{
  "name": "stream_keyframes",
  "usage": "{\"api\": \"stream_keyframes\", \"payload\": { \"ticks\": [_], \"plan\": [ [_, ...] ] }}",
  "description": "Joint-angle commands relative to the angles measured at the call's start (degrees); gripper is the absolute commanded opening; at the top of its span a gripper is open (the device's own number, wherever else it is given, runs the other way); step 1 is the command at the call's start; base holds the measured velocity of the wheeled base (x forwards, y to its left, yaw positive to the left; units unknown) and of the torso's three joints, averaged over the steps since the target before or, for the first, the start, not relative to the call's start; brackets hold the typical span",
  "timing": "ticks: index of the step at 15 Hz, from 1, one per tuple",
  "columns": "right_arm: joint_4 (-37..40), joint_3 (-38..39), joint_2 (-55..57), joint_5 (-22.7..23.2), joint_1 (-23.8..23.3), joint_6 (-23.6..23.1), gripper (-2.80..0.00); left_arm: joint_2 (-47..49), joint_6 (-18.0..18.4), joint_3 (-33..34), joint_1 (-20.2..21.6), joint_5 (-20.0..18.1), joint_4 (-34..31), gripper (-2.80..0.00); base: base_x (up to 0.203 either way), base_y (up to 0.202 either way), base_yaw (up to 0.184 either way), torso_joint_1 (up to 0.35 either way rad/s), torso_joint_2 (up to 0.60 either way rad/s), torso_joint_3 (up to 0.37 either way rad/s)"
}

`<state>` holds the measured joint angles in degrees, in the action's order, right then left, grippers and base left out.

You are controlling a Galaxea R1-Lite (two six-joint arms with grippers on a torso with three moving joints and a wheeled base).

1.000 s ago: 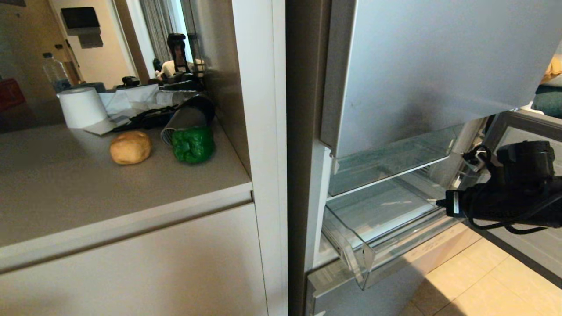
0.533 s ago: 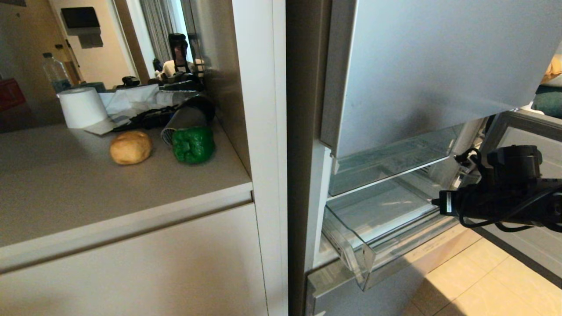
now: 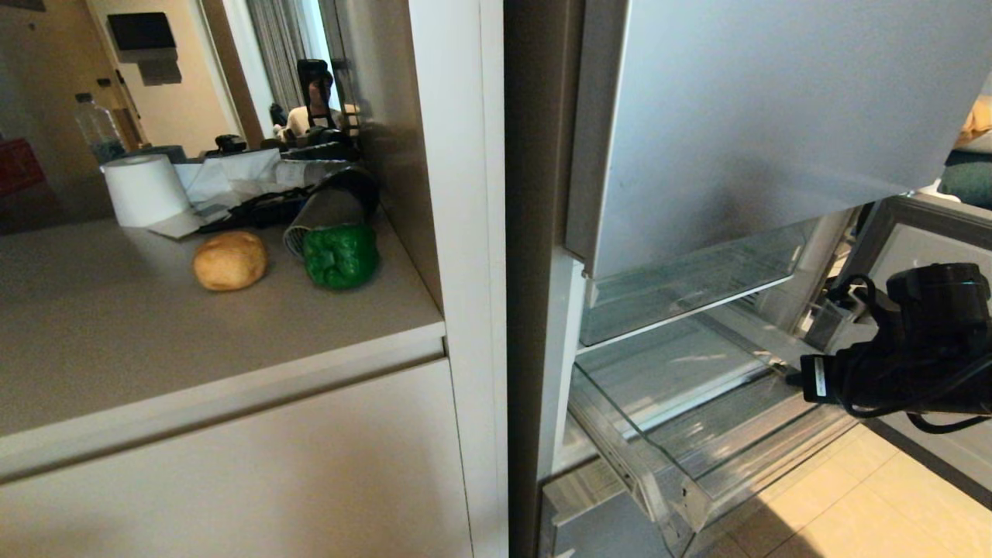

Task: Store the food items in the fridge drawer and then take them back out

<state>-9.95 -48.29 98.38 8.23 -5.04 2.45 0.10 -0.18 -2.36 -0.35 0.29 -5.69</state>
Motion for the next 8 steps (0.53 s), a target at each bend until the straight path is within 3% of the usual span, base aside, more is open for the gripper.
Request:
{"api": "stream_keyframes", "payload": {
  "ticks": [1,8],
  "plan": [
    [-0.2,-0.1,-1.2,0.1,-0.1,0.0,-2.80,0.1,0.0,0.0,0.0,0.1,0.0,-2.80,0.000,0.000,0.000,0.000,0.00,0.000],
    [2.3,4.3,-5.6,0.1,-2.2,-1.5,-2.80,0.1,0.0,0.0,0.0,0.1,0.0,-2.80,0.000,0.000,0.000,0.000,0.00,0.000]
  ]
}}
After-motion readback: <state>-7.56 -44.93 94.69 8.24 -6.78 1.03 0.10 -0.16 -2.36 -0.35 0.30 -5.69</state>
